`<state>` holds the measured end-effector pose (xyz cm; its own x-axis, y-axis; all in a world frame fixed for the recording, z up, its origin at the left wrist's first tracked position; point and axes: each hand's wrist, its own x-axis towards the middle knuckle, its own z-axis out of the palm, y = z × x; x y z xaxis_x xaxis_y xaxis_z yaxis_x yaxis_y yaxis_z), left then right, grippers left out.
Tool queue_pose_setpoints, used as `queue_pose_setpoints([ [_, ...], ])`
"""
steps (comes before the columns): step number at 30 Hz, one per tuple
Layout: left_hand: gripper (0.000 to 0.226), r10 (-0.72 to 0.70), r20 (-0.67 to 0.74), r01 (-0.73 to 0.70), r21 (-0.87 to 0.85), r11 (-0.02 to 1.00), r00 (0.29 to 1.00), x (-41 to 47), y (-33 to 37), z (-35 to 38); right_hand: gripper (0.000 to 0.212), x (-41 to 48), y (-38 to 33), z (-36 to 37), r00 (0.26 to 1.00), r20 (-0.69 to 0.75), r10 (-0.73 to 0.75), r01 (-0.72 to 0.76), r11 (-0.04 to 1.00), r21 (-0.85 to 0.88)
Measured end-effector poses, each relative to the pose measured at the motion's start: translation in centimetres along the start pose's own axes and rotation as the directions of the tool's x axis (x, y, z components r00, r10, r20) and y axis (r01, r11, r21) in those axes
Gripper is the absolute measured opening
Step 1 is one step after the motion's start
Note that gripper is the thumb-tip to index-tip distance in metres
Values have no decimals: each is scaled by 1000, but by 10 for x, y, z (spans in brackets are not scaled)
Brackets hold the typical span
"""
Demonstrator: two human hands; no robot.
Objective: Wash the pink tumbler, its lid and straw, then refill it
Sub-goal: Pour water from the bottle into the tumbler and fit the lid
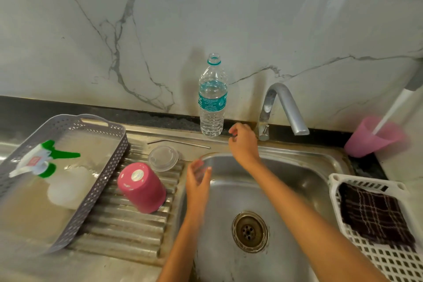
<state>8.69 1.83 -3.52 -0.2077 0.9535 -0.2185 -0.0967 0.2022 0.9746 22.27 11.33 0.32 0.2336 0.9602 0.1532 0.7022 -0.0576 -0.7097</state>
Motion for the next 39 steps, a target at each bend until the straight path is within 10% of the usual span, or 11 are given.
queue_pose_setpoints([
  [4,21,-118,-74,106,-149,983,990,-37,-8,-26,21,-51,-50,6,965,157,-212,174,959,225],
  [8,20,-172,-99,148,-208,967,980,-61,-3,-43,75,-84,-97,16,743,565,-358,199,925,325],
  [12,18,-232,-123,197,-244,950,965,-69,0,-54,105,-102,-123,29,644,652,-400,296,916,271],
  [20,19,-374,-49,323,-410,853,926,-76,-6,-58,75,-99,-125,45,718,538,-442,305,894,328],
  [28,59,-363,83,281,-795,538,928,-75,1,-57,78,-91,-90,15,849,437,-297,63,877,476],
  [34,77,-280,77,240,-751,615,957,-55,25,-40,72,-109,-38,-17,902,406,-146,-192,707,681],
  [39,98,-157,53,157,-588,793,986,-33,44,-26,72,-126,5,-18,873,462,-153,-153,815,559],
])
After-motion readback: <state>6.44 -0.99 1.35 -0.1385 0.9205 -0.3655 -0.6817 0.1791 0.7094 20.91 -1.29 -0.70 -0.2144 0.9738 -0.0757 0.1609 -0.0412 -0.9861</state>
